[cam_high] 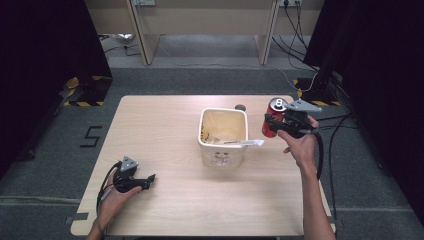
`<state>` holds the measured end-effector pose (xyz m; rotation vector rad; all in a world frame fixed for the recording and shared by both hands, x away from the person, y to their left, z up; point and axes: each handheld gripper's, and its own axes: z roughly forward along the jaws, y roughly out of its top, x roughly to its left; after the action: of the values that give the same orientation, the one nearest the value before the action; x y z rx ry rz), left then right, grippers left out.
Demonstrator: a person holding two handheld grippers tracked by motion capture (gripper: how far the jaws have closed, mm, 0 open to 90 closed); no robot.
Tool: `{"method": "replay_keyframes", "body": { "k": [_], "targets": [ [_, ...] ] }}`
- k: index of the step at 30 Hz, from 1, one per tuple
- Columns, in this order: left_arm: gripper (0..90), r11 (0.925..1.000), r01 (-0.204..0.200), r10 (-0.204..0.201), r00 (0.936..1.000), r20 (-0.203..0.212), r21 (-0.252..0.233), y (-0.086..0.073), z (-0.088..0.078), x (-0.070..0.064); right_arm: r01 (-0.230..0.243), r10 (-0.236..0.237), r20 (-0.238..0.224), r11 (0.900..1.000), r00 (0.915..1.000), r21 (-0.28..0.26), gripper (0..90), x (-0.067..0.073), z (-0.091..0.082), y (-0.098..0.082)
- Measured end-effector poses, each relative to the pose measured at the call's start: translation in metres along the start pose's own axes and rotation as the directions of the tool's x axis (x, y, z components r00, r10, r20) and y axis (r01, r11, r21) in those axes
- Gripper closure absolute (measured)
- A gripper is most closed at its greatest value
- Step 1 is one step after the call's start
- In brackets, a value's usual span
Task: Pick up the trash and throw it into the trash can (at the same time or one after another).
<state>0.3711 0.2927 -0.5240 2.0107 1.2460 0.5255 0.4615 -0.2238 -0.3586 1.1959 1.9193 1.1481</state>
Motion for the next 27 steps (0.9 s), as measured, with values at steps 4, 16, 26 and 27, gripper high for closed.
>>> {"method": "replay_keyframes", "body": {
  "k": [4, 16, 26, 27],
  "targets": [
    [13.5, 1.0, 0.0, 0.0, 1.0, 0.0, 0.0, 0.0, 0.0, 0.0, 0.005, -0.005, -0.004, 1.0, 1.0, -0.001, 34.3, 0.001, -0.002, 0.003],
    [13.5, 1.0, 0.0, 0.0, 1.0, 0.0, 0.0, 0.0, 0.0, 0.0, 0.024, -0.024, -0.021, 0.999, 0.9995, -0.029, 34.3, 0.007, -0.012, 0.018],
    [13.5, 1.0, 0.0, 0.0, 1.0, 0.0, 0.0, 0.0, 0.0, 0.0, 0.05, -0.051, -0.032, 0.998, 0.9982, -0.049, 34.3, 0.015, -0.021, 0.036],
    [13.5, 1.0, 0.0, 0.0, 1.0, 0.0, 0.0, 0.0, 0.0, 0.0, 0.046, -0.048, -0.039, 0.998, 0.9981, -0.052, 34.3, 0.015, -0.021, 0.037]
  ]
}}
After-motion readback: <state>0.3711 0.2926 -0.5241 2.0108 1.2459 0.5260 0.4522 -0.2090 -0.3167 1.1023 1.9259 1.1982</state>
